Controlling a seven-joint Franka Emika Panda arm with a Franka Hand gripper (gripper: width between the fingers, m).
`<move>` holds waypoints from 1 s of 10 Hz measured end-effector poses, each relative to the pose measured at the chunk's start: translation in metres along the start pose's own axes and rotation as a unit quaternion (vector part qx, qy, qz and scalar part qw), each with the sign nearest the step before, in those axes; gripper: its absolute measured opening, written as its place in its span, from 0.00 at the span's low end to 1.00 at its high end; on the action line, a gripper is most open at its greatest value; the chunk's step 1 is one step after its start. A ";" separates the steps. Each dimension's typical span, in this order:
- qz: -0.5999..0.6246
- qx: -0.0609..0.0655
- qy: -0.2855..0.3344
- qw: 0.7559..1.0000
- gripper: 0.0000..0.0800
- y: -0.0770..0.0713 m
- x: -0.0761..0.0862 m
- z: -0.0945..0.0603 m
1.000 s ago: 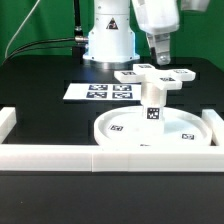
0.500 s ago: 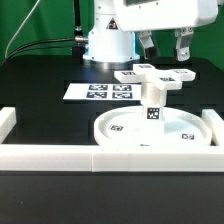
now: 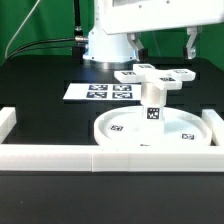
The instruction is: Assemble round table
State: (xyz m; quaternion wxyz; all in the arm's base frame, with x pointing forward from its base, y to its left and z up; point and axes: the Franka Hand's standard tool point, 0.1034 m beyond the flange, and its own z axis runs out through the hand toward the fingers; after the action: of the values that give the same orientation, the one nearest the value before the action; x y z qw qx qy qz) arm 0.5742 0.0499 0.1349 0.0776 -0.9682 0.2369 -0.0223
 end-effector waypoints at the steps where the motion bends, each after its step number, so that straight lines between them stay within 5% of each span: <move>1: -0.055 -0.007 -0.002 0.998 0.81 -0.003 0.000 -0.002; 7: -0.261 -0.013 -0.008 0.965 0.81 -0.005 0.004 -0.001; 10: -0.434 -0.022 -0.014 0.900 0.81 0.002 0.006 0.002</move>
Offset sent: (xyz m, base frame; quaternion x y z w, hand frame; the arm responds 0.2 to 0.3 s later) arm 0.0000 0.0000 0.0000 0.0000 0.0000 -0.1296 0.9916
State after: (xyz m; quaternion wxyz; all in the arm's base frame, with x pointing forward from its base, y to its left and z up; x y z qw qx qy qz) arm 0.5789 0.0456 0.1329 0.0420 -0.9767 -0.2077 -0.0349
